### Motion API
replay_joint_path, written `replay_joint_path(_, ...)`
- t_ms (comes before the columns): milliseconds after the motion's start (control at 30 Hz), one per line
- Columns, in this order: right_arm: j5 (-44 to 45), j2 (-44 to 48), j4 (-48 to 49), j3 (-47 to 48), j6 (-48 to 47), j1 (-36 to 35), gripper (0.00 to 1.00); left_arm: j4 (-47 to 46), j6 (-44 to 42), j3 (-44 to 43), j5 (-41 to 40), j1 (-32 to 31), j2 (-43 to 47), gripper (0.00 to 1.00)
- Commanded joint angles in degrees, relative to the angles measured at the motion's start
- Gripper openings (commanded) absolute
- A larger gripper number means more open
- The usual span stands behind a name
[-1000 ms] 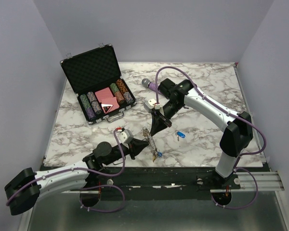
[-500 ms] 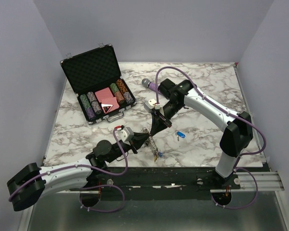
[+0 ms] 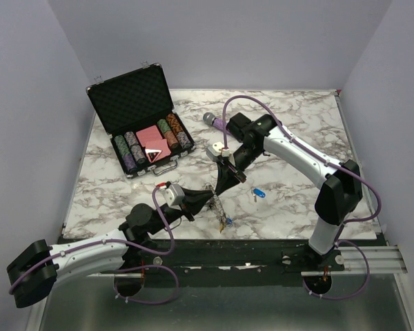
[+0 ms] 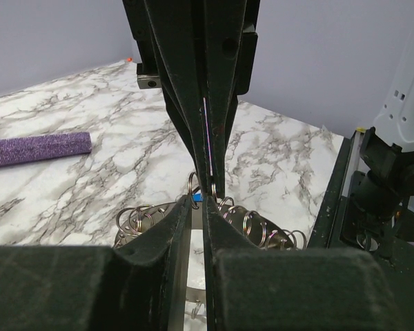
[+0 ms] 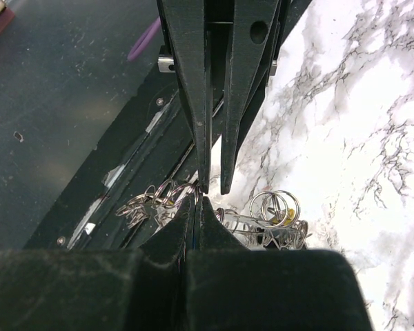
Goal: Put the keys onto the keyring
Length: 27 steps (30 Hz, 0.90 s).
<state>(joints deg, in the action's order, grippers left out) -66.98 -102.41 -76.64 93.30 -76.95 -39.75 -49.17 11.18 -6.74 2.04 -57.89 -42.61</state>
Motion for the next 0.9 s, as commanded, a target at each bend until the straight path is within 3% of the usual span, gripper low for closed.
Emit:
replay_joint_path(0,-3.3,0.6,-4.7,-0.2,0.1,-0.2,0.00,-0.1,0.6,1.1,4.2,-0.4,1.0,0.22)
replay_joint_path(867,-3.4,1.0,-4.7,-0.3,0.0,-0.2,0.00,1.8,1.4,1.3,6.9,-0.3,1.8,0.31)
